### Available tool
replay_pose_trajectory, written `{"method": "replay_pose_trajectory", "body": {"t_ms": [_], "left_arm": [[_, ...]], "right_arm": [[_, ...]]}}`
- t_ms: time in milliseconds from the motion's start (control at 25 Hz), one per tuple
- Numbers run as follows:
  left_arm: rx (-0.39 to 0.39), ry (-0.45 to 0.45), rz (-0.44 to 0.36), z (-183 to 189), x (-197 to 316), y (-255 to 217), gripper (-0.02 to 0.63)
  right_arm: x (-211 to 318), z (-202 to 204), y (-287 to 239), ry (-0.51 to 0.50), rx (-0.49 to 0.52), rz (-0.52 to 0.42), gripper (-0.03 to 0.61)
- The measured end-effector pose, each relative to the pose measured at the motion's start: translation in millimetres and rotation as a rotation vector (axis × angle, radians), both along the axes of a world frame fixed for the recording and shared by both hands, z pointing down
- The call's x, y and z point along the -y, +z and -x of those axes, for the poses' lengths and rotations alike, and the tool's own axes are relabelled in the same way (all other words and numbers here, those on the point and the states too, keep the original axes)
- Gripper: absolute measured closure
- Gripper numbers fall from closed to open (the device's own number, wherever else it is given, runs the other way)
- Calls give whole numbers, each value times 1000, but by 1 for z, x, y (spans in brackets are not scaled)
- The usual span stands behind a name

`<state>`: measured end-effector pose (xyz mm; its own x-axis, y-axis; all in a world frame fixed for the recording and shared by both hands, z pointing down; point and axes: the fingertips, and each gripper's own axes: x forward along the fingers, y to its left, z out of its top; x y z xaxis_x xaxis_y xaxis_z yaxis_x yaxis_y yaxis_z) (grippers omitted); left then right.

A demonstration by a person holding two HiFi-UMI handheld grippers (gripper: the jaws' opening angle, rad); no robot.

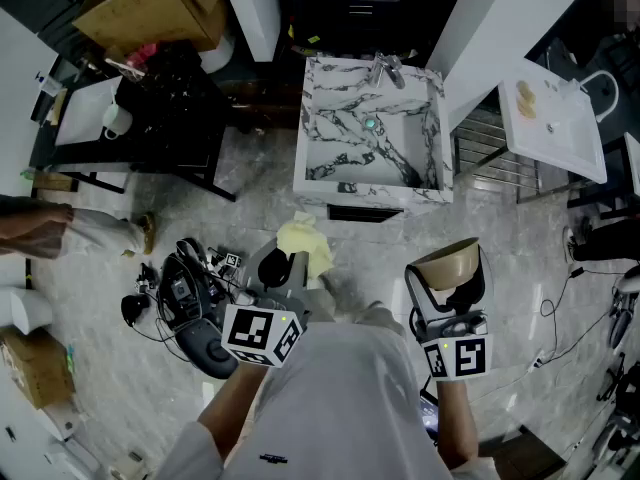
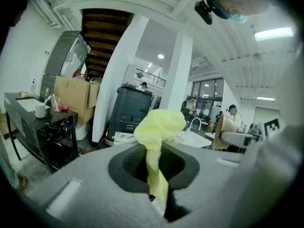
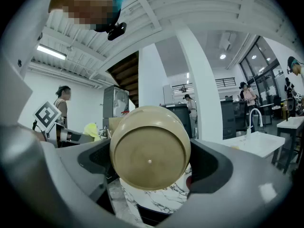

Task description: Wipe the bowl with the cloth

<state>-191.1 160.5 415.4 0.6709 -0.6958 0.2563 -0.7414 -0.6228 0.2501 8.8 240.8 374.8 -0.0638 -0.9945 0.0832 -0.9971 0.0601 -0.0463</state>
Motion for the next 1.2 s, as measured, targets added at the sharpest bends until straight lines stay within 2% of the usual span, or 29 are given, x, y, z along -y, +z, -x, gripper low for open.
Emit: {"method": "replay_pose_trajectory", "body": {"t_ms": [120,280,440,600,920,1200], "left_arm": [[39,-12,-29,-9,-27,-5,581],[39,-39,-21,-31,-65,-14,581],[37,-62,-26,-49,-94,-20,581],[36,-64,1,-54,-109,-8,581],[10,6,-14,-39,-70,-11,581],[-26,78,1,-15,-22,-7,581]], "right_arm": [[-31,-11,-1,32,14,-2,81],[-68,-35,-3,41,43,9,81],[-85,-53,-2,32,100,-14,80],[-98,-56,0,26,82,-7,80],[-73,-39,3,67,72,17,80],[-22,10,1,50,80,16,80]]}}
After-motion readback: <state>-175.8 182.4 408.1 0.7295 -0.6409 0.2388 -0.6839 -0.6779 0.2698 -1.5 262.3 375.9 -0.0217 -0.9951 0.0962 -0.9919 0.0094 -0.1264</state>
